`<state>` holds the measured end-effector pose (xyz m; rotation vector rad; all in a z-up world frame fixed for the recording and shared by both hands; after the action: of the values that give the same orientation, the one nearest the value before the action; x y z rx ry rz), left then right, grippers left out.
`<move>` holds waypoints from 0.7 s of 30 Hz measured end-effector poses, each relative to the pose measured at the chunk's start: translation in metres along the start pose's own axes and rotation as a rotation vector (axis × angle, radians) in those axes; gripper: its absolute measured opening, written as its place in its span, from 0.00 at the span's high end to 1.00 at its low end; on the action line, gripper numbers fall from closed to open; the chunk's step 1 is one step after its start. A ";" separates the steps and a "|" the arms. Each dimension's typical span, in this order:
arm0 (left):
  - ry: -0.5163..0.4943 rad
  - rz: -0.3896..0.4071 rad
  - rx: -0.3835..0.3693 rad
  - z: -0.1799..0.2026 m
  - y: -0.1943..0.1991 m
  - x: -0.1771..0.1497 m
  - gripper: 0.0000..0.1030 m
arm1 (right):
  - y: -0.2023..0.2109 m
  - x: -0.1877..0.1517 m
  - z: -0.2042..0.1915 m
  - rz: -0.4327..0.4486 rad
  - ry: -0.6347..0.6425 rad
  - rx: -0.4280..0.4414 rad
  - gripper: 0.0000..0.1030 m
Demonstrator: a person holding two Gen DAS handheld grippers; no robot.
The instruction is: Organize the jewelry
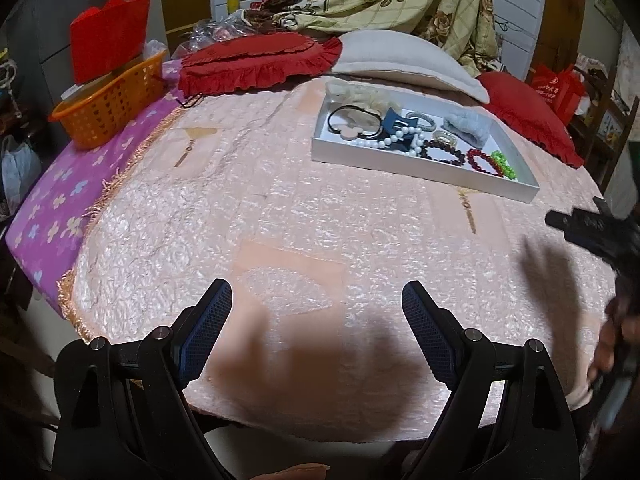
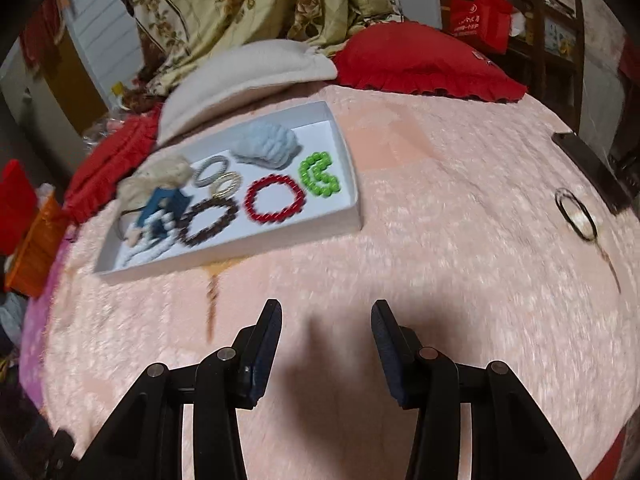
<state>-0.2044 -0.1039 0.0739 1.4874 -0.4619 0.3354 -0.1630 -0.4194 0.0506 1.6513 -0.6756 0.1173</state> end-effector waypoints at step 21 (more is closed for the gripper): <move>-0.039 -0.026 -0.002 0.016 0.004 -0.013 0.16 | 0.013 -0.072 -0.059 0.065 0.245 -0.118 0.57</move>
<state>-0.2191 -0.1190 0.0709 1.4986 -0.4729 0.2859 -0.2107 -0.3387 0.0430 1.4729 -0.5387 0.3158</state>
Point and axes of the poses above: each gripper's, at about its wrist camera, not at the fingertips, and y roughly against the way its jaws point, z to its right, x to its top, the point moved 2 cm from there along -y, roughly the way its jaws point, and after that the axes turned 9 degrees about -z, right-handed, at the moved point
